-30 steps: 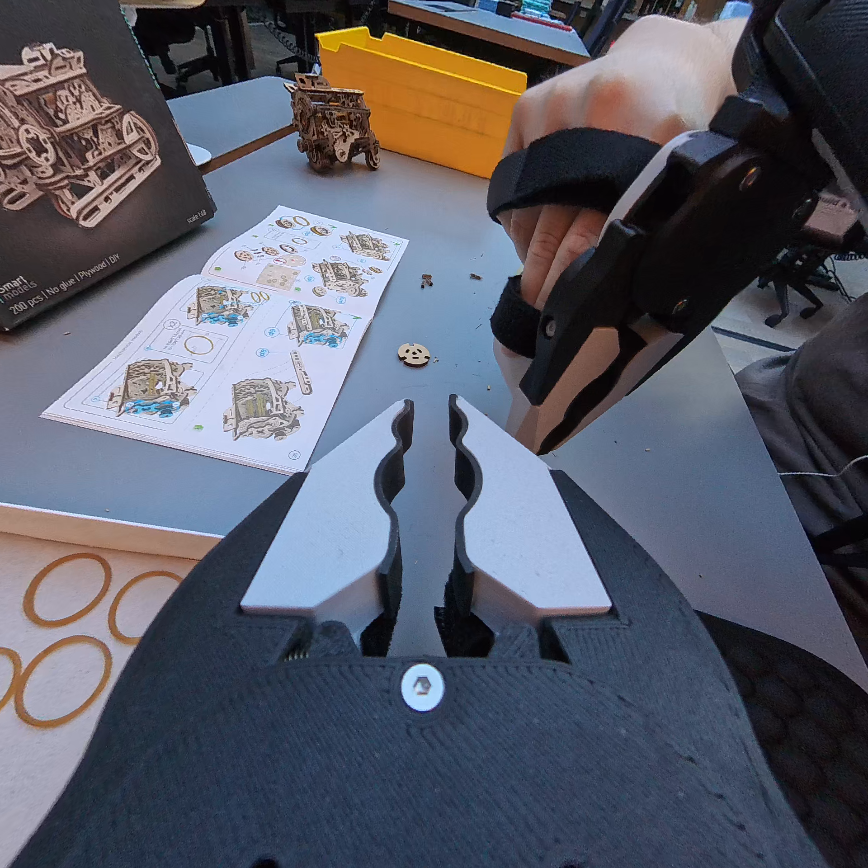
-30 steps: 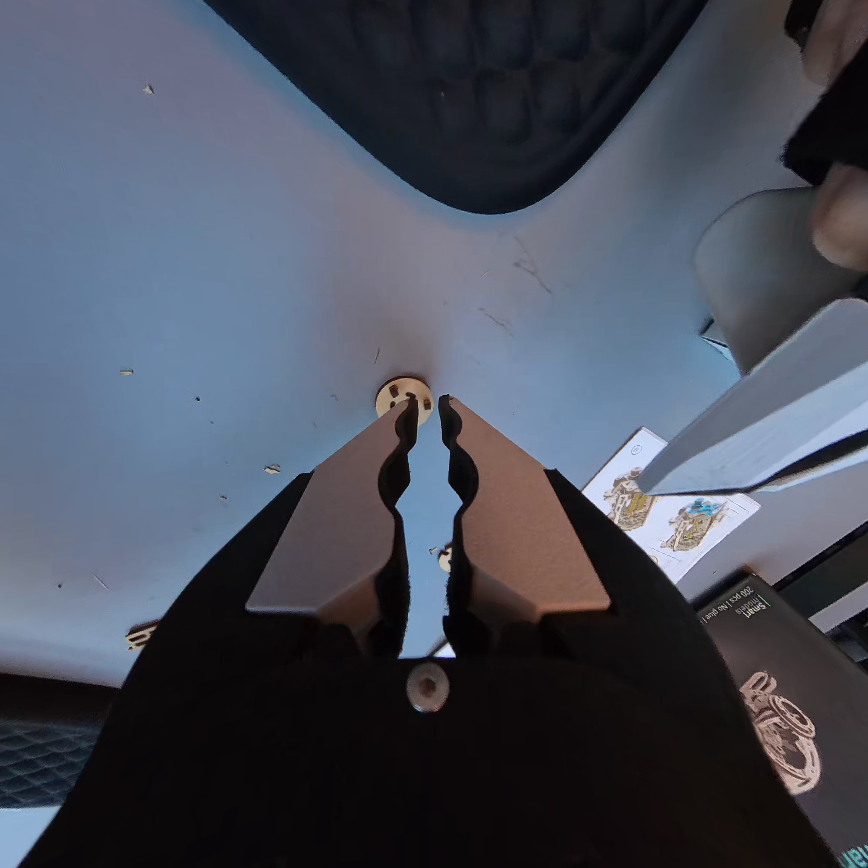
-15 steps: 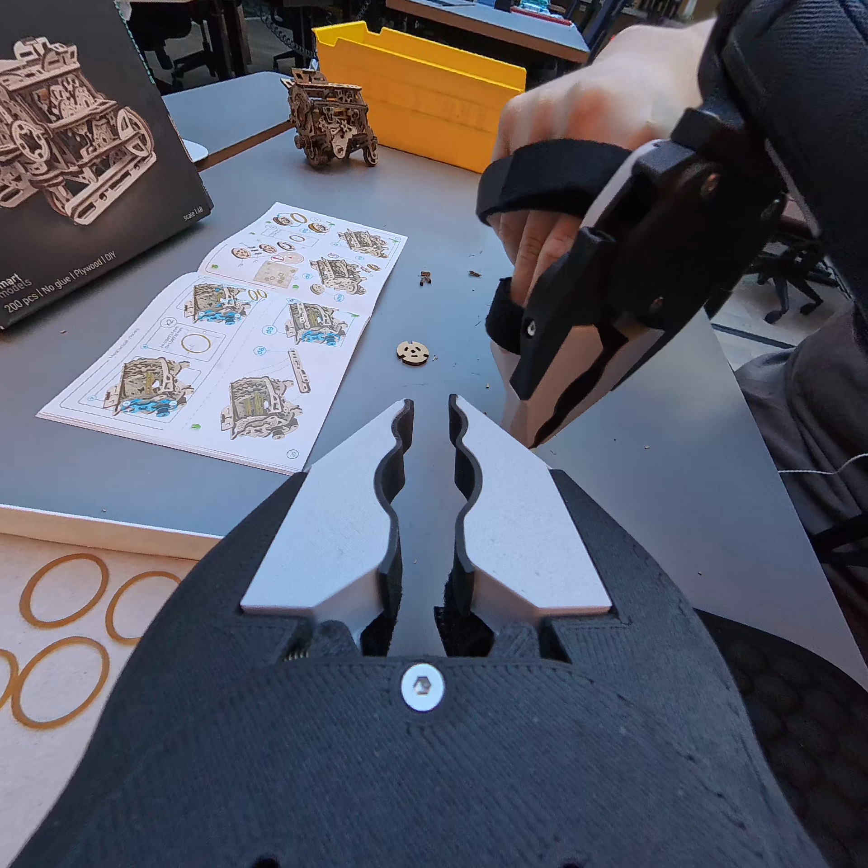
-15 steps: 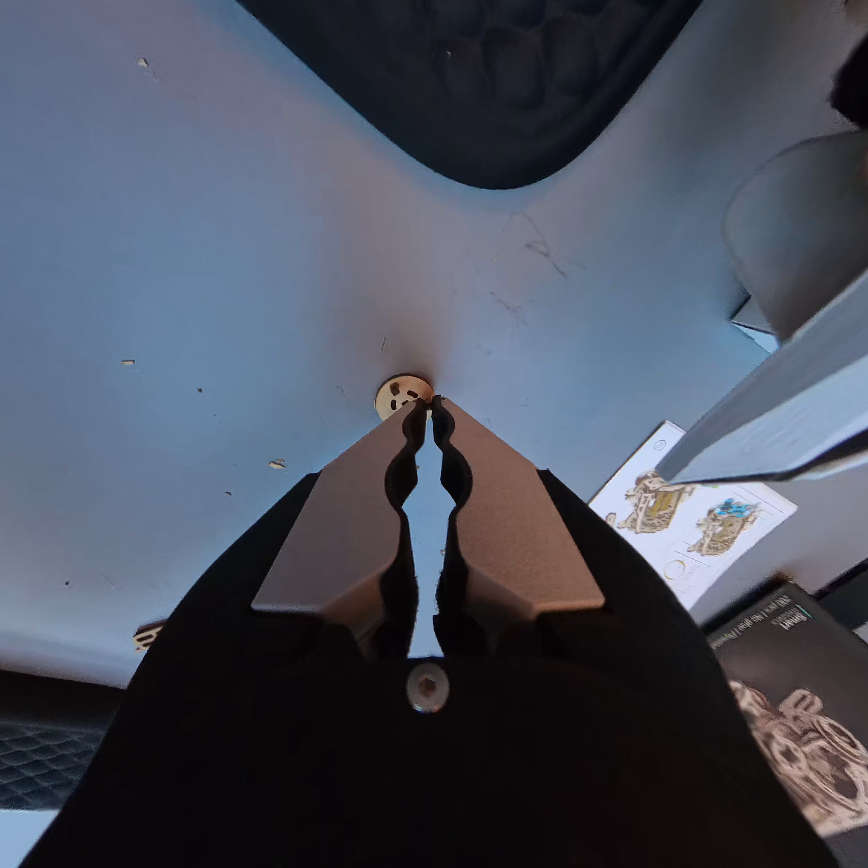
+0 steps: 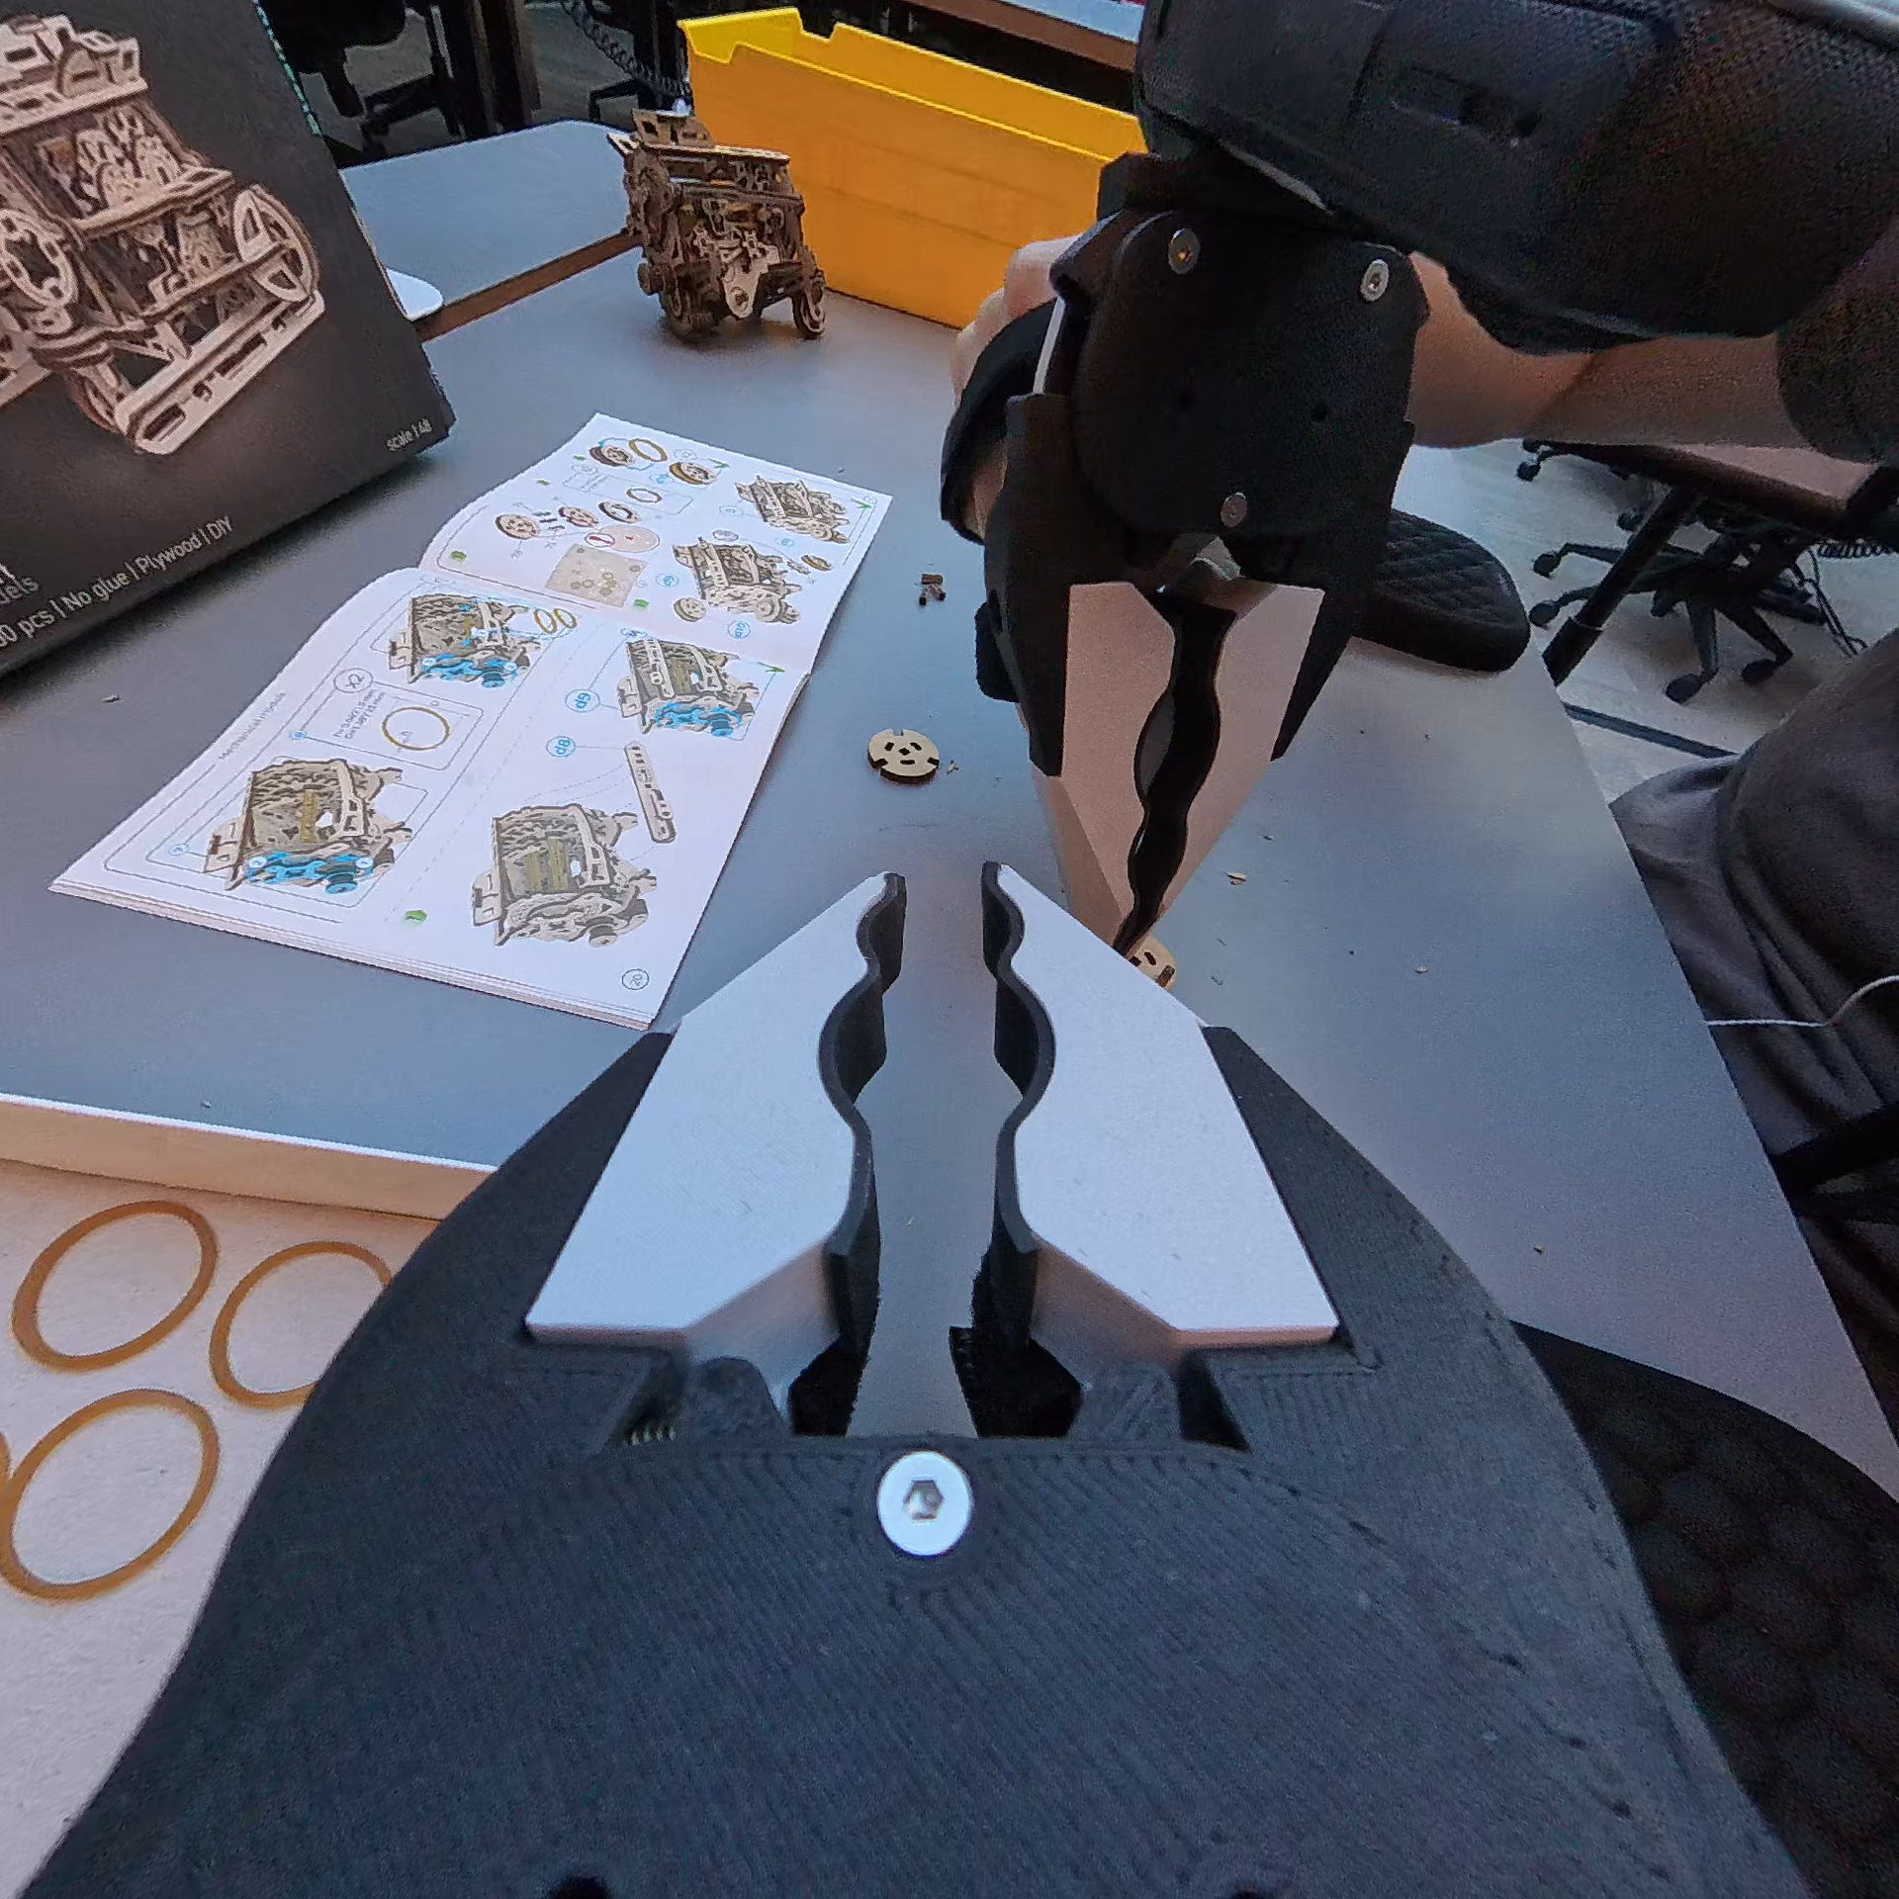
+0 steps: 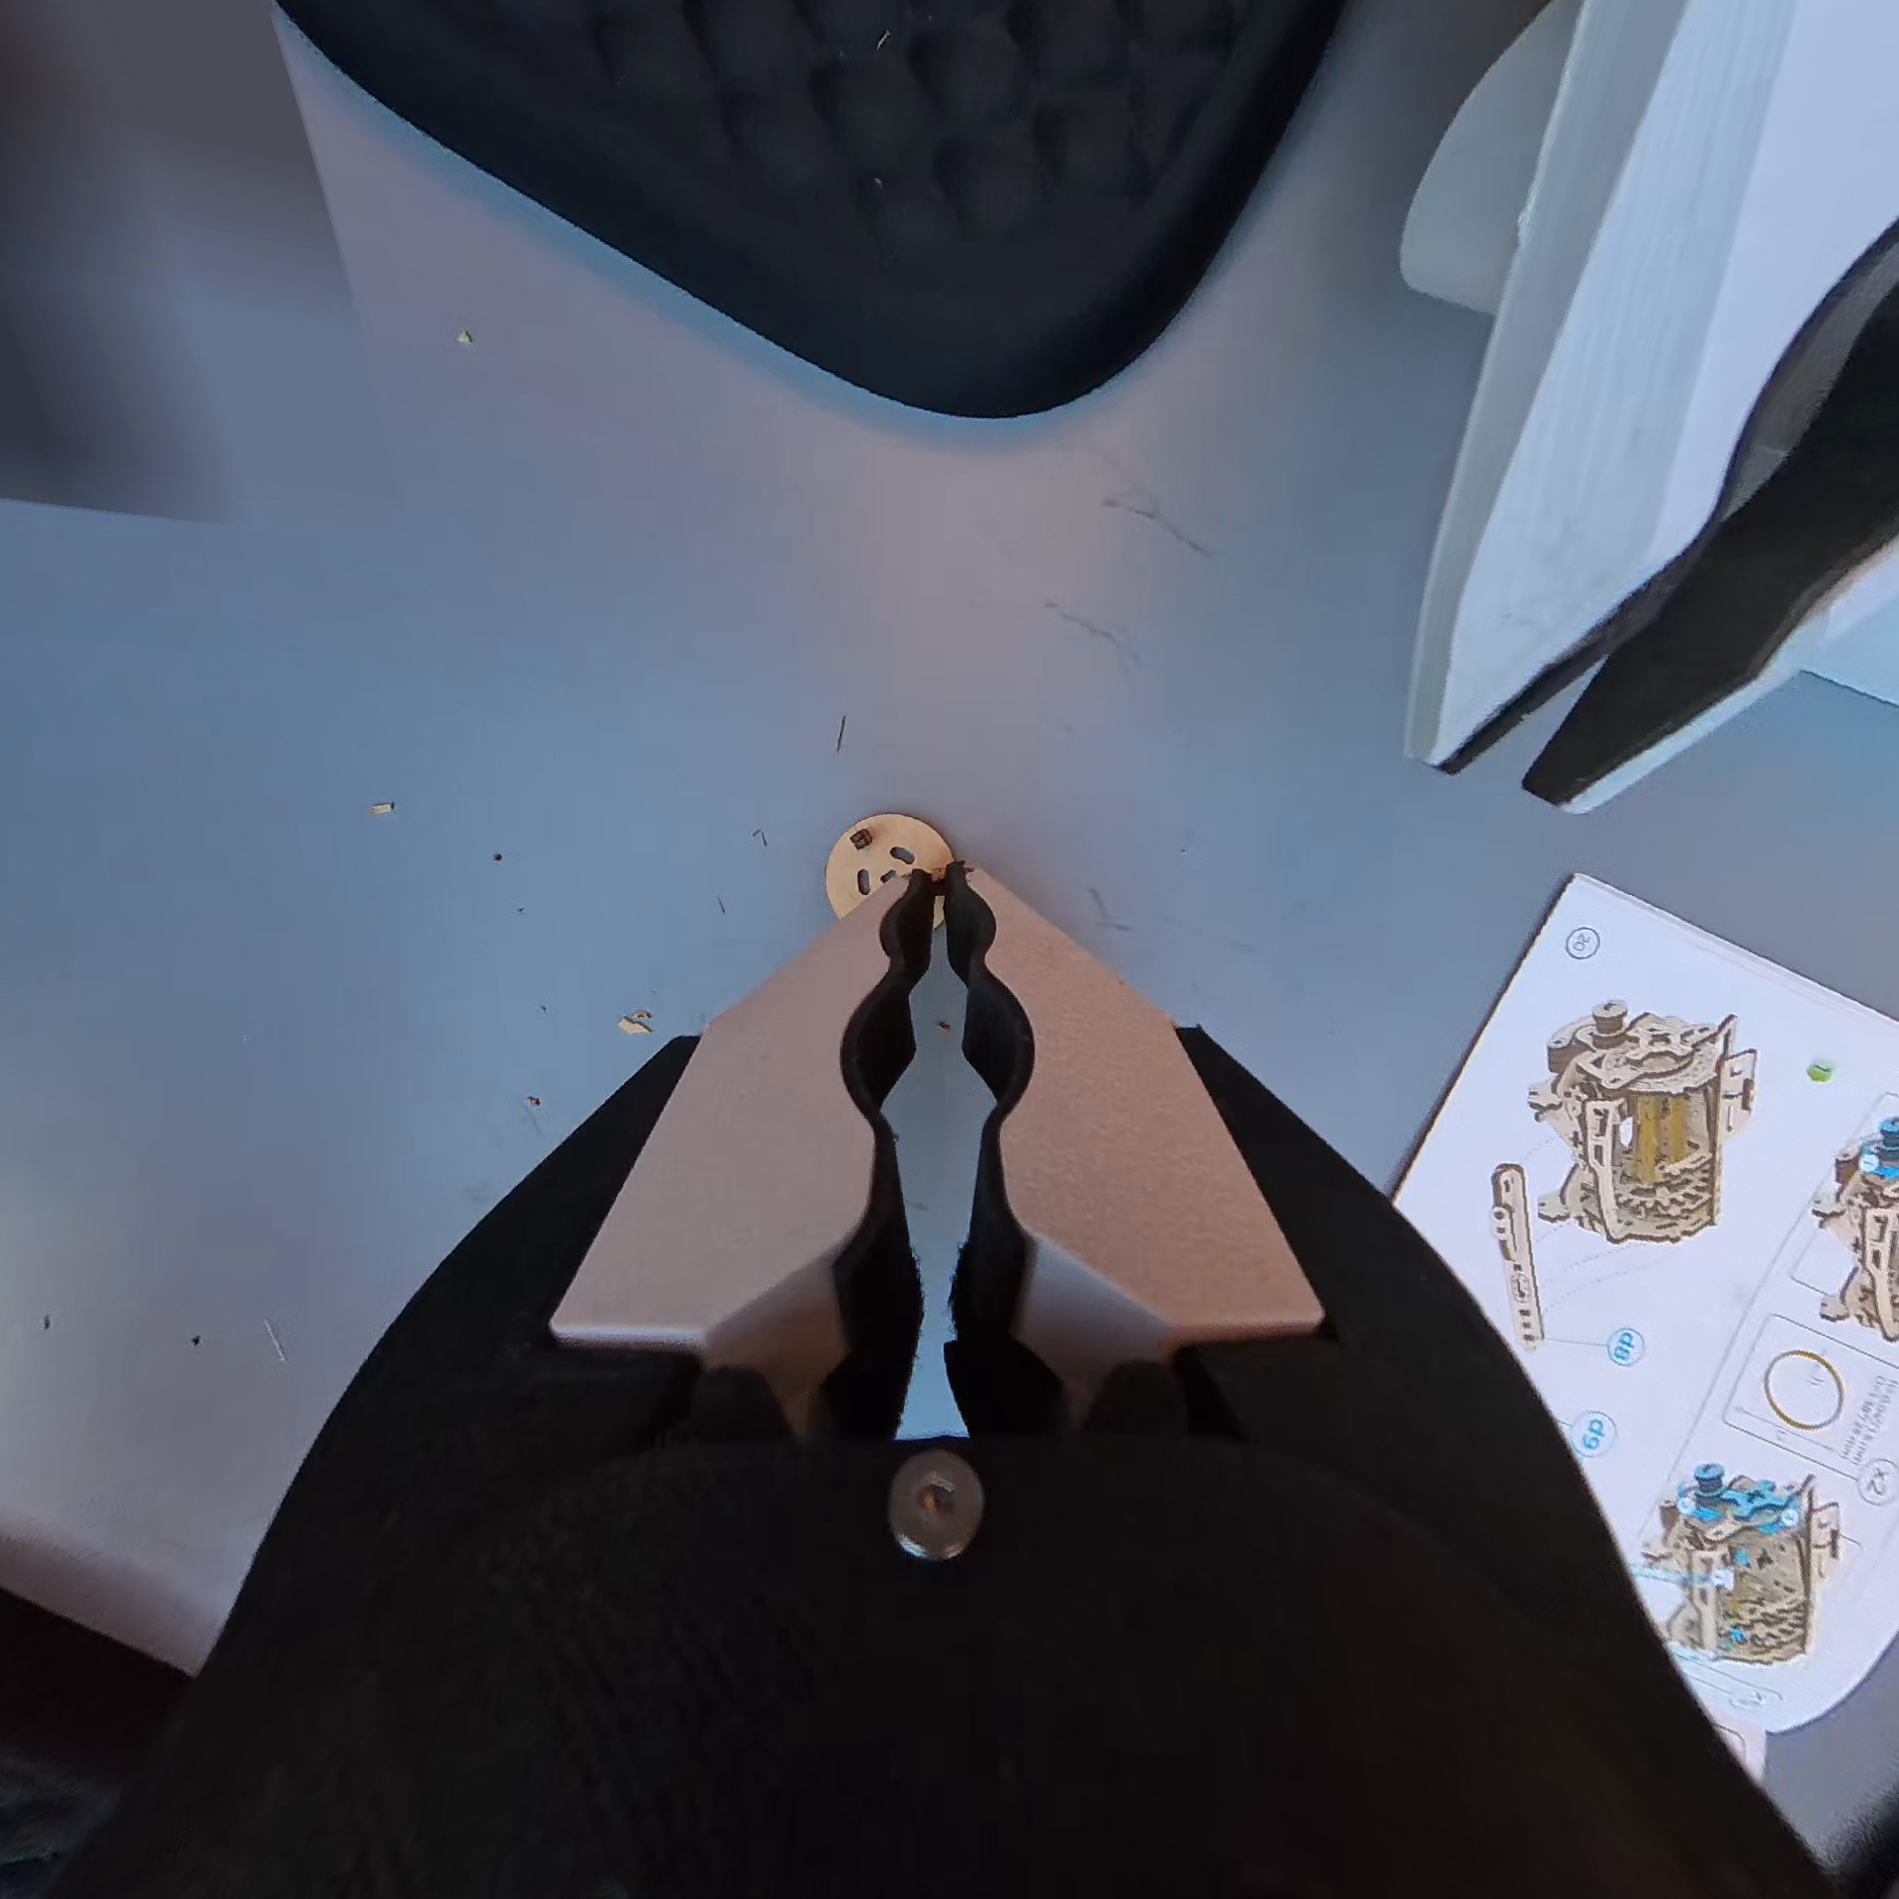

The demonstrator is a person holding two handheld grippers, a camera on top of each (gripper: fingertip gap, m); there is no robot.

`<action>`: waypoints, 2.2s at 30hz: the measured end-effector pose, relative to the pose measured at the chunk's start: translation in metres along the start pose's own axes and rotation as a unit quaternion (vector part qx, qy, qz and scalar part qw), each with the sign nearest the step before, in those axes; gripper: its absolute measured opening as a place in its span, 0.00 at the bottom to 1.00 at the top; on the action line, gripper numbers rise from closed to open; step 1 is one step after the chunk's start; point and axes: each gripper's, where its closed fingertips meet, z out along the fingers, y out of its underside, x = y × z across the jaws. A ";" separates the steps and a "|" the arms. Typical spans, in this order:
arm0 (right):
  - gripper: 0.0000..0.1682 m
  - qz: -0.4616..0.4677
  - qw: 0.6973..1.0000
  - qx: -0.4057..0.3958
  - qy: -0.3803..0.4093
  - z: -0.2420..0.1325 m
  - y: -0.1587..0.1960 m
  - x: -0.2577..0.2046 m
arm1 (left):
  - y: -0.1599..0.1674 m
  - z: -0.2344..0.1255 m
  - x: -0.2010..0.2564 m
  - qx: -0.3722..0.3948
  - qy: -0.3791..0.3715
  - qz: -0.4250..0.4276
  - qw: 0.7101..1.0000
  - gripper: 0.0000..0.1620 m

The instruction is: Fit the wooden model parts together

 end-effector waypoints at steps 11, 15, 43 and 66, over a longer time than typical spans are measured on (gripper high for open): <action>0.01 -0.027 0.994 -0.091 -0.054 0.001 0.001 -0.001 | 0.003 0.000 -0.003 -0.002 -0.001 -0.006 1.000 0.08; 0.01 -0.012 0.992 -0.081 -0.097 0.002 0.001 -0.001 | 0.005 0.001 -0.003 -0.006 0.000 -0.009 1.000 0.08; 0.15 -0.023 0.994 -0.105 -0.017 0.002 0.001 -0.005 | 0.004 0.001 -0.001 -0.009 0.001 -0.003 1.000 0.08; 0.04 -0.101 0.994 -0.013 0.027 -0.004 -0.006 0.004 | 0.004 0.001 -0.001 -0.010 0.001 -0.004 1.000 0.08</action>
